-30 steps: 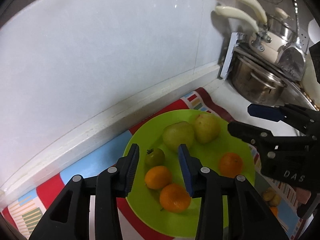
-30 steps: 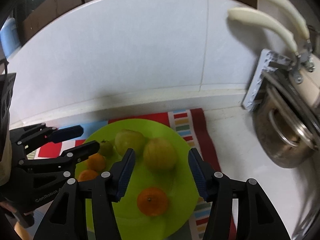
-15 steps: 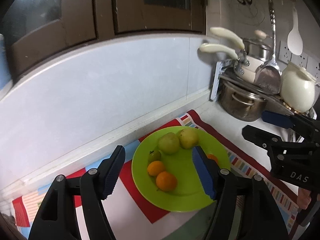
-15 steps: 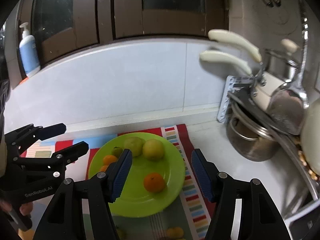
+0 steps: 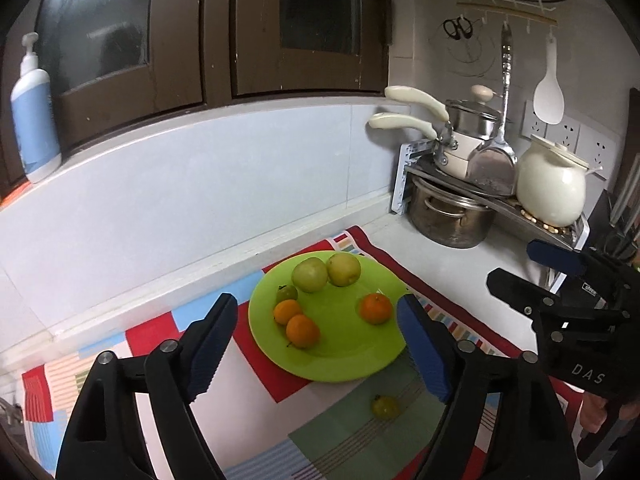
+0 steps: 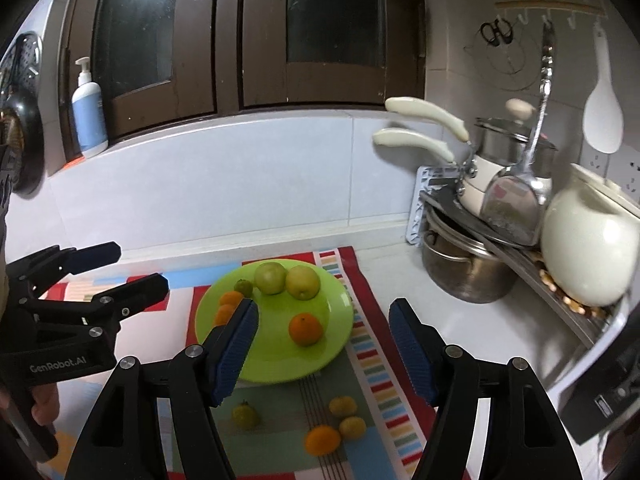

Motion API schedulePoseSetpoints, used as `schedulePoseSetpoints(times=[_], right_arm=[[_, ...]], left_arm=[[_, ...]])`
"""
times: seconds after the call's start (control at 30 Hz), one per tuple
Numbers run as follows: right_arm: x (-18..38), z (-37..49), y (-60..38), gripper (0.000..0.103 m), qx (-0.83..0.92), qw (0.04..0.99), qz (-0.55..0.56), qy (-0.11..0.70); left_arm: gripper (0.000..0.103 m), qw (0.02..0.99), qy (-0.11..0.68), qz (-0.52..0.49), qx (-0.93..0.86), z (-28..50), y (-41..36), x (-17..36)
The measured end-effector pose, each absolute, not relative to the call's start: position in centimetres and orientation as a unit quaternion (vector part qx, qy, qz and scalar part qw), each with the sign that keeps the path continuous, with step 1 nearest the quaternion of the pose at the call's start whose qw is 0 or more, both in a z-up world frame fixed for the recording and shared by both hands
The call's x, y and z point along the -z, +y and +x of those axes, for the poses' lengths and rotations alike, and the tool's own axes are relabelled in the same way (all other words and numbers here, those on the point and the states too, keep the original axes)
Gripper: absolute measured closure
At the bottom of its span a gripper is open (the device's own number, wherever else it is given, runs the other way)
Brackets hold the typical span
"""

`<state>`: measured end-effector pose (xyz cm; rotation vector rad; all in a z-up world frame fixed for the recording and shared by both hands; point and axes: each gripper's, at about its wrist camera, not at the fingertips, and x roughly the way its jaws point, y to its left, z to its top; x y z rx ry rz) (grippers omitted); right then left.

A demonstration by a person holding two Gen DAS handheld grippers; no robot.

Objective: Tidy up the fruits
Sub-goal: 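Withdraw both open tools from the plate toward the remaining fruits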

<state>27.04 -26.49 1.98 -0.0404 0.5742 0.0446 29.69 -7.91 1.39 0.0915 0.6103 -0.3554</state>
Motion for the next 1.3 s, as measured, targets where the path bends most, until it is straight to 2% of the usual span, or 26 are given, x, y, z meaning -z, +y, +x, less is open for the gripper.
schedulePoseSetpoints(times=[0.3, 1.07, 1.3], right_arm=[[-1.7, 22.9, -26.6, 0.035, 0.001, 0.964, -0.010, 0.265], [5.9, 19.2, -27.2, 0.035, 0.004, 0.947, 0.004, 0.320], [8.1, 20.7, -26.9, 0.035, -0.008, 0.934, 0.010, 0.358]], left_arm=[[0.012, 0.941, 0.287, 0.055, 0.171, 26.1, -8.3, -0.8], [0.013, 0.910, 0.317, 0.106, 0.247, 24.2, -11.0, 7.5], [0.017, 0.899, 0.343, 0.106, 0.251, 25.7, -11.5, 9.8]])
